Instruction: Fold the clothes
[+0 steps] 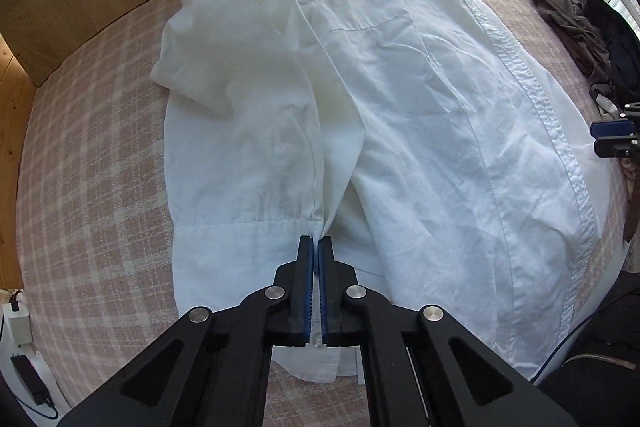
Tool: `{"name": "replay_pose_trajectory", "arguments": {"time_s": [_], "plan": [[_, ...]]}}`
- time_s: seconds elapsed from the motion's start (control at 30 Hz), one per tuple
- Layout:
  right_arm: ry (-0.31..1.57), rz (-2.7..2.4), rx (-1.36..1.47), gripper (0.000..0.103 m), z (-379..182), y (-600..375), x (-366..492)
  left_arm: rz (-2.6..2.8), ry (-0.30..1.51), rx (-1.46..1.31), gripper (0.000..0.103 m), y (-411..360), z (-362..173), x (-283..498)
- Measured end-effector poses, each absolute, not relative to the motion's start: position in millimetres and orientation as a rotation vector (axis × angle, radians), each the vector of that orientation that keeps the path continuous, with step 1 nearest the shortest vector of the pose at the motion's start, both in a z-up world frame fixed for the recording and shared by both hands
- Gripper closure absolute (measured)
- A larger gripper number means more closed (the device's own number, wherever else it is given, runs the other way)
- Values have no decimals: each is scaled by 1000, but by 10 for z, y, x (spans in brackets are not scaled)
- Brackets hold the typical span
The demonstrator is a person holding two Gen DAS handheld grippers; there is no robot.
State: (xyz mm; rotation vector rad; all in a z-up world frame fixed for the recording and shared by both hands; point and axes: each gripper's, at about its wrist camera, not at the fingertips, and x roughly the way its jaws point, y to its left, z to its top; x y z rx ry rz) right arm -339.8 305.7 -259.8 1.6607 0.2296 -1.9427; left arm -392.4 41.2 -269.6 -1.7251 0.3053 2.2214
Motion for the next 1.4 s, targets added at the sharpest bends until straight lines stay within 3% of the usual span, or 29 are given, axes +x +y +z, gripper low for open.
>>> {"name": "replay_pose_trajectory", "arguments": {"time_s": [0.3, 0.43, 0.57, 0.67, 0.87, 1.03, 1.23, 1.27, 1.33, 1.4], "plan": [[192, -1964, 1724, 77, -2733, 3324, -3433, 2607, 261, -1712, 101, -736, -1981, -4375], [178, -2014, 1703, 77, -2634, 3509, -3399, 2761, 493, -1876, 93, -1425, -1966, -4584], [119, -2106, 1689, 77, -2505, 3867, -3287, 2766, 529, -1864, 92, -1612, -1912, -4405], [99, -2144, 1708, 77, -2563, 4080, -3100, 2719, 497, -1768, 87, -1368, -1809, -4134], [35, -2080, 1689, 77, -2895, 4159, -2717, 2316, 317, -1604, 79, -155, -1954, -3470], [139, -2007, 1575, 77, -2997, 3954, -2659, 2070, 369, -1576, 79, 941, -2148, -2870], [262, -1962, 1502, 69, -3112, 3787, -2728, 2015, 374, -1685, 79, 1348, -2503, -2560], [252, -1944, 1498, 70, -3121, 3783, -2726, 2023, 373, -1705, 80, 1348, -2550, -2535], [191, -1877, 1495, 100, -3123, 3792, -2705, 2033, 345, -1729, 81, 1327, -2578, -2485], [155, -1836, 1500, 101, -3100, 3810, -2667, 2048, 327, -1737, 81, 1304, -2559, -2461]]}}
